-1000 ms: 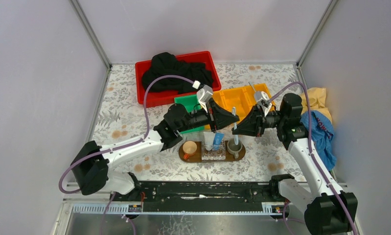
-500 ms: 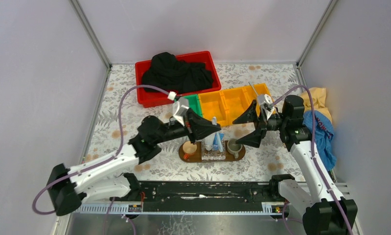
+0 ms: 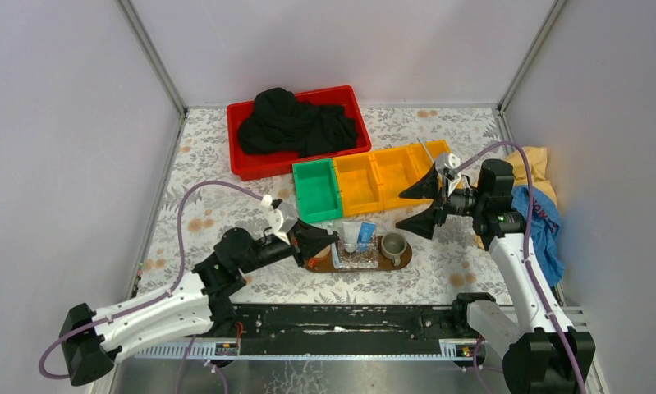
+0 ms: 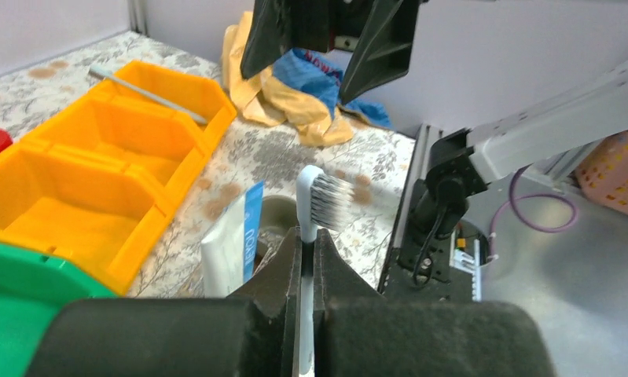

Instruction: Prepare toiletry sets of a toothbrush and toothpaste on the tray

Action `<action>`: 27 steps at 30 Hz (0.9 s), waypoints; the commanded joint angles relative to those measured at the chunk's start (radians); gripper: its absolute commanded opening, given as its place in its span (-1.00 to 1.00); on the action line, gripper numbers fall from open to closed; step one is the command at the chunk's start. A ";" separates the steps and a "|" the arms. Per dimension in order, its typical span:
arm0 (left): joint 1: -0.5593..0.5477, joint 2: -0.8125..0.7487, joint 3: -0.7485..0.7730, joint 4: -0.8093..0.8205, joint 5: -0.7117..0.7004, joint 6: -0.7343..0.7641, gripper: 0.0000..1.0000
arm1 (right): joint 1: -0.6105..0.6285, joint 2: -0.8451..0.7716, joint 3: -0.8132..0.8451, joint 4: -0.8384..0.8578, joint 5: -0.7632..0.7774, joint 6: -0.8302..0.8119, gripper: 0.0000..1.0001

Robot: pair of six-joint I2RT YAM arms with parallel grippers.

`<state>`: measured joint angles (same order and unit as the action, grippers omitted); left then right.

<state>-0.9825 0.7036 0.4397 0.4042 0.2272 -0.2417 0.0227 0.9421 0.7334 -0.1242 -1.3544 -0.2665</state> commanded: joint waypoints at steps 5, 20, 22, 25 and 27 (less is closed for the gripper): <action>-0.009 0.063 -0.049 0.268 -0.062 0.048 -1.00 | -0.018 0.000 0.027 0.006 0.015 -0.031 0.99; -0.008 0.163 -0.068 0.419 -0.105 0.089 -1.00 | -0.021 0.000 0.026 0.001 0.010 -0.036 0.99; -0.009 0.171 -0.073 0.438 -0.113 0.093 -1.00 | -0.023 0.000 0.026 0.001 0.010 -0.037 0.99; -0.008 0.182 -0.075 0.453 -0.121 0.099 -1.00 | -0.023 0.001 0.026 0.000 0.008 -0.036 0.99; -0.009 0.191 -0.075 0.454 -0.121 0.100 -1.00 | -0.023 0.002 0.026 0.001 0.006 -0.035 0.99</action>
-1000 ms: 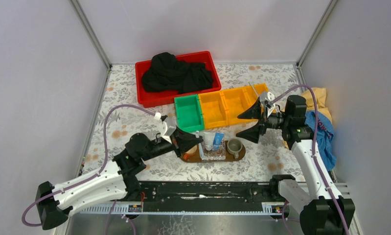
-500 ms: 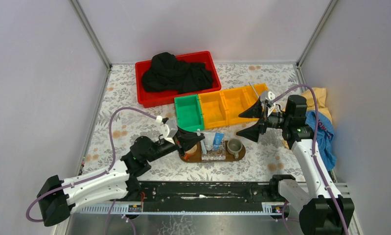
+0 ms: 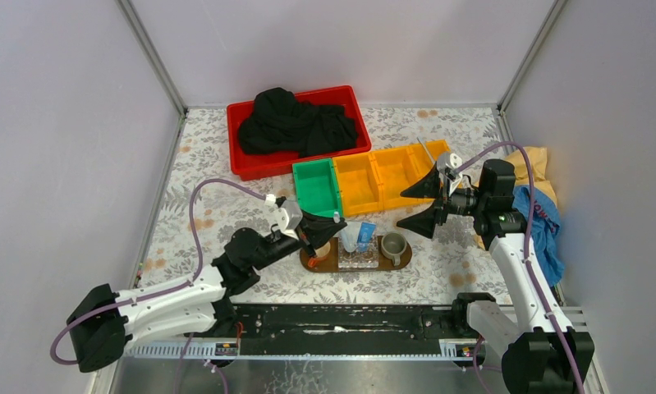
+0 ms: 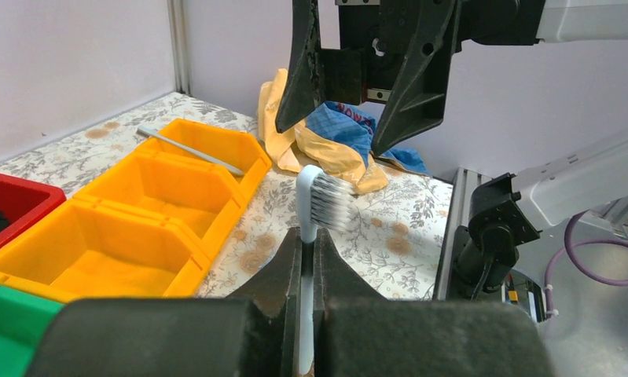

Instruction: Prepare toiletry sets of a toothbrush and toothpaste on the tray

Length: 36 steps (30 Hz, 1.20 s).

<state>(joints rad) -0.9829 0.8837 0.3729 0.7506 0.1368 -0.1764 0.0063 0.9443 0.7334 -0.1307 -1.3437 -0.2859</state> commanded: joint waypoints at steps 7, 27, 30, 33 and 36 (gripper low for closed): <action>-0.009 0.030 -0.017 0.117 -0.021 0.030 -1.00 | -0.007 -0.001 0.026 0.008 -0.006 -0.016 0.99; -0.008 0.108 -0.078 0.229 -0.005 0.025 -1.00 | -0.011 0.002 0.026 0.009 -0.015 -0.012 0.99; -0.009 0.120 -0.088 0.246 -0.006 0.027 -1.00 | -0.012 0.003 0.026 0.008 -0.016 -0.013 0.99; -0.008 0.131 -0.098 0.262 -0.002 0.031 -1.00 | -0.013 0.004 0.026 0.009 -0.015 -0.013 0.99; -0.008 0.143 -0.104 0.271 0.006 0.031 -1.00 | -0.012 0.004 0.025 0.010 -0.016 -0.012 0.99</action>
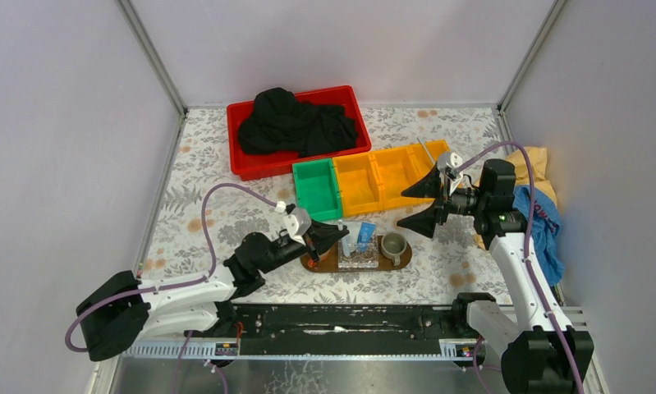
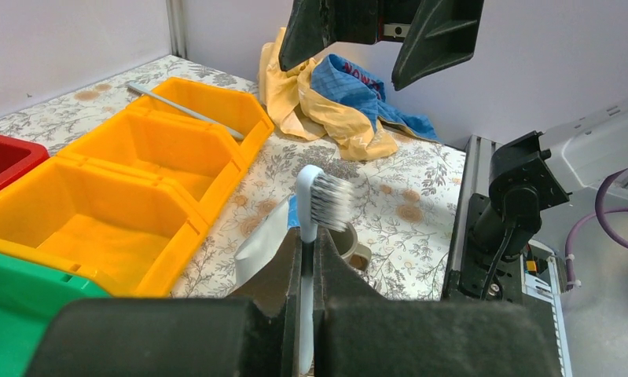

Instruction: Prepare toiletry sets of a toothbrush and toothpaste on the tray

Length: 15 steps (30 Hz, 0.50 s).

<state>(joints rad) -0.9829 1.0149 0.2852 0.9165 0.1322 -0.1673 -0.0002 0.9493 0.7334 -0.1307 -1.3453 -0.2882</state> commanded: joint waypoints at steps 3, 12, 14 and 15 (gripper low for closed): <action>-0.008 0.027 -0.021 0.119 0.017 0.023 -1.00 | -0.006 -0.001 0.026 0.010 -0.015 -0.009 0.99; -0.008 0.089 -0.032 0.175 0.029 0.018 -1.00 | -0.007 -0.001 0.025 0.011 -0.017 -0.009 0.99; -0.009 0.100 -0.034 0.185 0.029 0.021 -1.00 | -0.007 -0.001 0.024 0.011 -0.015 -0.009 0.99; -0.008 0.103 -0.036 0.188 0.029 0.021 -1.00 | -0.007 -0.001 0.024 0.011 -0.018 -0.009 0.99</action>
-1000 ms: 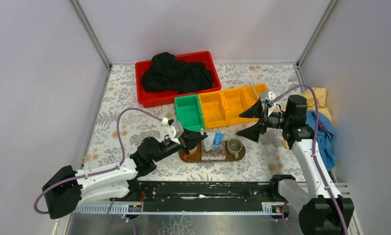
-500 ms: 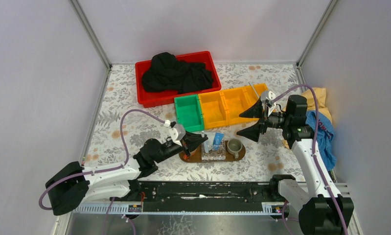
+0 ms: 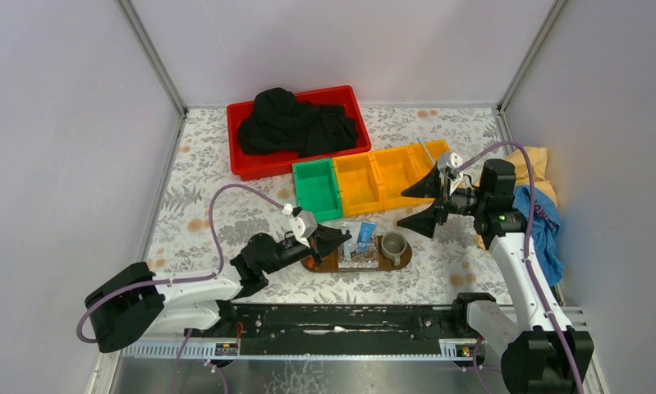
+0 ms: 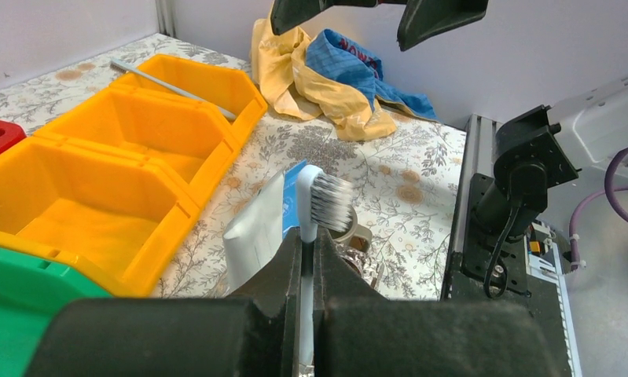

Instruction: Prepare toiletry sets of a toothbrush and toothpaste on the tray

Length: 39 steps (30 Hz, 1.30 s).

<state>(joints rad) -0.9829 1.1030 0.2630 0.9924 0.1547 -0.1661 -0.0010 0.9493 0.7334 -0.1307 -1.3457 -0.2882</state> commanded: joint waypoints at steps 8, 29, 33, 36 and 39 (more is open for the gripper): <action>-0.008 0.051 -0.026 0.153 -0.002 0.027 -1.00 | -0.007 -0.001 0.024 0.012 -0.018 -0.008 0.99; -0.007 0.132 -0.059 0.259 -0.022 0.039 -0.99 | -0.007 0.002 0.024 0.012 -0.021 -0.009 0.99; -0.008 0.139 -0.068 0.293 -0.024 0.047 -0.99 | -0.007 0.002 0.023 0.012 -0.022 -0.009 0.99; -0.008 0.148 -0.072 0.307 -0.022 0.056 -0.99 | -0.007 0.002 0.023 0.012 -0.022 -0.009 0.99; -0.008 0.157 -0.079 0.337 -0.020 0.062 -1.00 | -0.007 0.003 0.023 0.012 -0.022 -0.008 0.99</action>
<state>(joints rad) -0.9829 1.2484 0.2028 1.1984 0.1501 -0.1417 -0.0013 0.9493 0.7334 -0.1303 -1.3468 -0.2882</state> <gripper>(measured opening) 0.035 0.993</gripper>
